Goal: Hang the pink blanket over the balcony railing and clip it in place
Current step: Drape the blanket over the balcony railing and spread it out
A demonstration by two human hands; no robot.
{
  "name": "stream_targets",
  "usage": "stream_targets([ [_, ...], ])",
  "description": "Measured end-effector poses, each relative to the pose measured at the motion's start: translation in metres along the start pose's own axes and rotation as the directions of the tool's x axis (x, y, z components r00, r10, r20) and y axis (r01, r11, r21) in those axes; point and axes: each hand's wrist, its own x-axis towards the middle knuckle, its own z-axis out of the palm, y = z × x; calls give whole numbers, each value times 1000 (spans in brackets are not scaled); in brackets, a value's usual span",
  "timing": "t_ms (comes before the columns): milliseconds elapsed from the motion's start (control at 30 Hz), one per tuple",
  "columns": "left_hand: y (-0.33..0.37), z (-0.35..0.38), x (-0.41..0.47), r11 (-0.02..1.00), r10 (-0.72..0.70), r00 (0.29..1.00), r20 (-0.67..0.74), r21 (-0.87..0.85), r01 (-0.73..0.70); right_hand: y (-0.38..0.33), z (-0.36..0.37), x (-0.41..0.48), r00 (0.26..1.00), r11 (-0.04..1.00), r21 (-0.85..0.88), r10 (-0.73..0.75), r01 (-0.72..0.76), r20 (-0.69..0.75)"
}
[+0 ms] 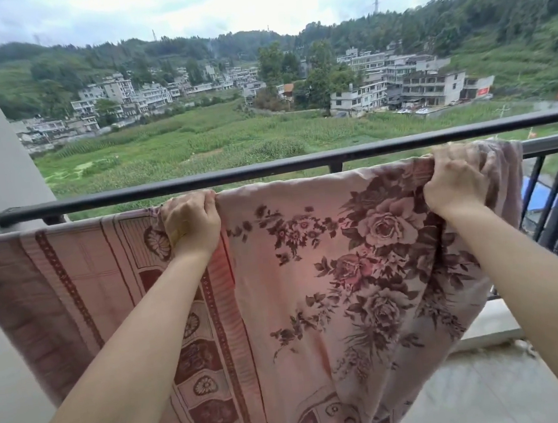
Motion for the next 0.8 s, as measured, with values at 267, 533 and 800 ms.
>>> stream_targets([
  [267,-14,9,-4,981,152,986,73,112,-160,-112,29,-61,818,830,134,-557,542,144],
  [533,-36,12,1,948,233,961,151,187,-259,12,10,-2,971,943,-257,-174,212,161],
  [800,-35,18,-5,958,197,979,43,204,-202,19,3,-15,961,975,-113,-162,191,225],
])
